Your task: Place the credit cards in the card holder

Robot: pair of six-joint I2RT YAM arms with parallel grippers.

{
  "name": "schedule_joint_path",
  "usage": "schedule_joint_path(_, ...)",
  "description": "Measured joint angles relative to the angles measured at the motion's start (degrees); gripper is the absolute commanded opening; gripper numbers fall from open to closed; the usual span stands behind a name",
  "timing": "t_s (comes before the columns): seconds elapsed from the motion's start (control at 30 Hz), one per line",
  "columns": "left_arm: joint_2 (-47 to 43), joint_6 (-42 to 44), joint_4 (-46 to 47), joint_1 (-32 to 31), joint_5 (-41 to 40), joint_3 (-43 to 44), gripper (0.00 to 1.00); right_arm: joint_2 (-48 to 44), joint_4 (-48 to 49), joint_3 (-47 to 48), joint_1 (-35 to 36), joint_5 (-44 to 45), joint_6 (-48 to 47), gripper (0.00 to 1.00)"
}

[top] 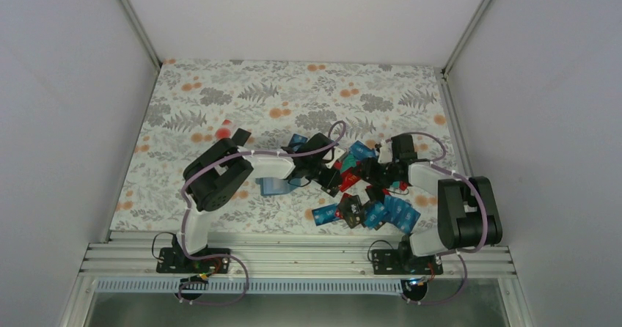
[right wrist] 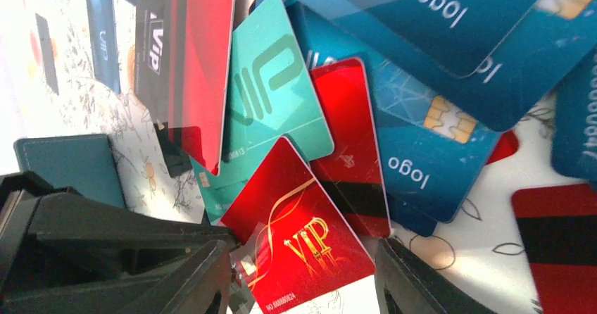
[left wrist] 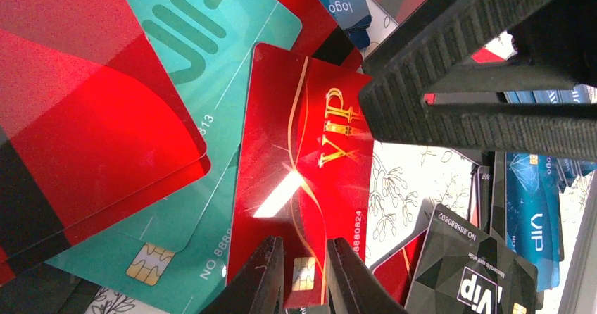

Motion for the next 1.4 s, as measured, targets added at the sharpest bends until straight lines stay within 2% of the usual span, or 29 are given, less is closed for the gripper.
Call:
schedule_joint_path(0.3,0.0,-0.2,3.1,0.0,1.1,-1.6,0.16,1.1,4.5,-2.3,-0.7,-5.6,1.4,0.27)
schedule_joint_path(0.5,-0.3,-0.2,5.0,0.1,1.3,-2.6,0.16,3.1,7.3,-3.8,-0.8,-9.3,1.6,0.06)
schedule_joint_path(1.0,-2.4,-0.7,5.1,0.1,1.8,-4.8,0.16,4.5,10.0,-5.3,-1.1,-12.6,1.3,0.04)
schedule_joint_path(1.4,-10.4,-2.8,2.3,0.9,0.5,-5.0,0.22,1.6,10.1,-5.3,-1.1,-13.9,1.0,0.04)
